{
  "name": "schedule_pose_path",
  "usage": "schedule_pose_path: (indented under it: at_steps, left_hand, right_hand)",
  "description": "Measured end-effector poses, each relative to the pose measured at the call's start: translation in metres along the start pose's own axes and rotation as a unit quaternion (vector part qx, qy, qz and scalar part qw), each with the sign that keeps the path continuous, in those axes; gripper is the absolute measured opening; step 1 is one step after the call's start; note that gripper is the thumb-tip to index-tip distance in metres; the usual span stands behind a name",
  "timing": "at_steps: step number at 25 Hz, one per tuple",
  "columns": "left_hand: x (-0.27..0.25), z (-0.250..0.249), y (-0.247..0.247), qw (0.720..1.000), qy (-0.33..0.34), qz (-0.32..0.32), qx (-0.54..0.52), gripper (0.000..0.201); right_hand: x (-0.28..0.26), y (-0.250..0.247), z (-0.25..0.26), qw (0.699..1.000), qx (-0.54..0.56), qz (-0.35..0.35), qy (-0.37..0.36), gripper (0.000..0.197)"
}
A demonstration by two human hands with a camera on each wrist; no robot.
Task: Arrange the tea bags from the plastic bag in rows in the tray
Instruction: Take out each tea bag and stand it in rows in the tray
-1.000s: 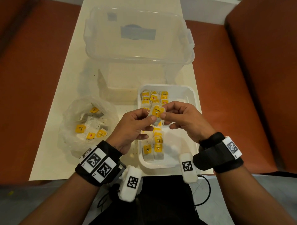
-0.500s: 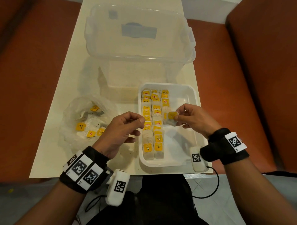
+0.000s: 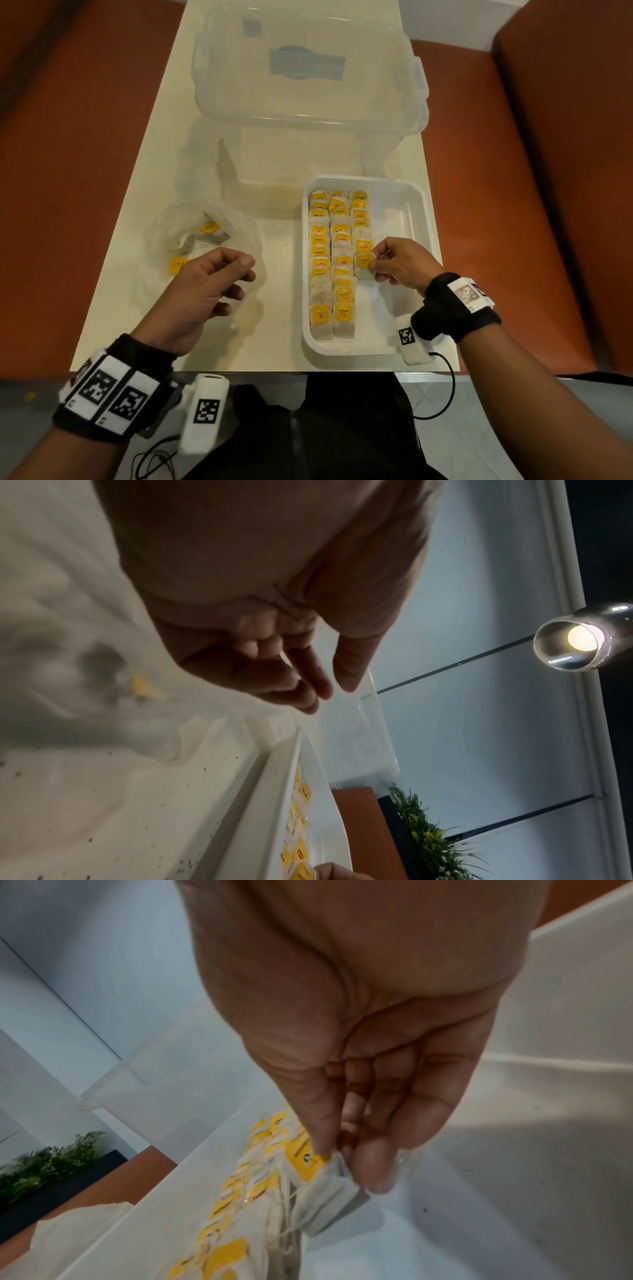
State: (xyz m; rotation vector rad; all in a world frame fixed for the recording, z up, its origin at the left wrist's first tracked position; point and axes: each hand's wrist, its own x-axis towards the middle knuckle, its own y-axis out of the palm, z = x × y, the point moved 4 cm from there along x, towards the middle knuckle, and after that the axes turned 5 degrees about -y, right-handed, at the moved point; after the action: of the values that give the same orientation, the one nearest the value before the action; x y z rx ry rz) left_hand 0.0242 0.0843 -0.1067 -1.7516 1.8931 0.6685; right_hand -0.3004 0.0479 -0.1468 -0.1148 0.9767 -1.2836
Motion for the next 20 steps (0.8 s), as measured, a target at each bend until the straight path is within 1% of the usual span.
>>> schedule_pose_path:
  at_steps: [4, 6, 7, 9, 11, 12, 13, 15, 16, 18, 20]
  left_hand:
    - [-0.008, -0.002, -0.009, 1.0, 0.007, 0.011, 0.019, 0.017]
    - [-0.013, -0.004, -0.014, 1.0, 0.01, 0.012, 0.02, 0.022]
    - [-0.015, -0.005, -0.019, 1.0, 0.01, 0.007, 0.015, 0.021]
    - [-0.017, -0.012, -0.031, 1.0, 0.017, -0.012, 0.012, 0.013]
    - [-0.014, -0.02, -0.05, 0.997, 0.038, -0.053, 0.048, 0.005]
    - [-0.009, -0.025, -0.059, 0.992, 0.056, -0.074, 0.09, 0.004]
    - [-0.003, -0.029, -0.069, 0.983, 0.077, -0.094, 0.141, 0.007]
    - [0.009, -0.033, -0.08, 0.956, 0.116, -0.123, 0.24, 0.013]
    - [0.015, -0.033, -0.082, 0.942, 0.126, -0.126, 0.284, 0.014]
    - [0.024, -0.029, -0.077, 0.916, 0.124, -0.11, 0.365, 0.014]
    - [0.031, -0.023, -0.067, 0.903, 0.11, -0.085, 0.406, 0.014]
  right_hand:
    - [0.002, -0.001, -0.001, 1.0, 0.004, 0.0, 0.03, 0.023]
    - [0.003, 0.0, -0.001, 0.999, 0.02, -0.006, 0.041, 0.024]
    - [0.003, 0.0, 0.0, 0.998, 0.033, -0.009, 0.044, 0.023]
    - [0.004, 0.0, 0.002, 0.997, 0.054, -0.008, 0.048, 0.021]
    - [0.005, 0.0, 0.003, 0.997, 0.061, -0.006, 0.047, 0.019]
    - [0.005, -0.001, 0.002, 0.997, 0.061, -0.009, 0.046, 0.018]
    - [0.005, -0.001, 0.003, 0.997, 0.06, -0.009, 0.043, 0.017]
    - [0.004, -0.002, 0.005, 0.998, 0.056, -0.015, 0.039, 0.015]
    - [0.003, -0.003, 0.006, 0.998, 0.052, -0.019, 0.038, 0.015]
    - [-0.003, -0.007, 0.01, 0.999, 0.022, -0.034, 0.035, 0.02]
    - [-0.014, -0.012, 0.02, 0.998, 0.0, -0.06, 0.016, 0.025]
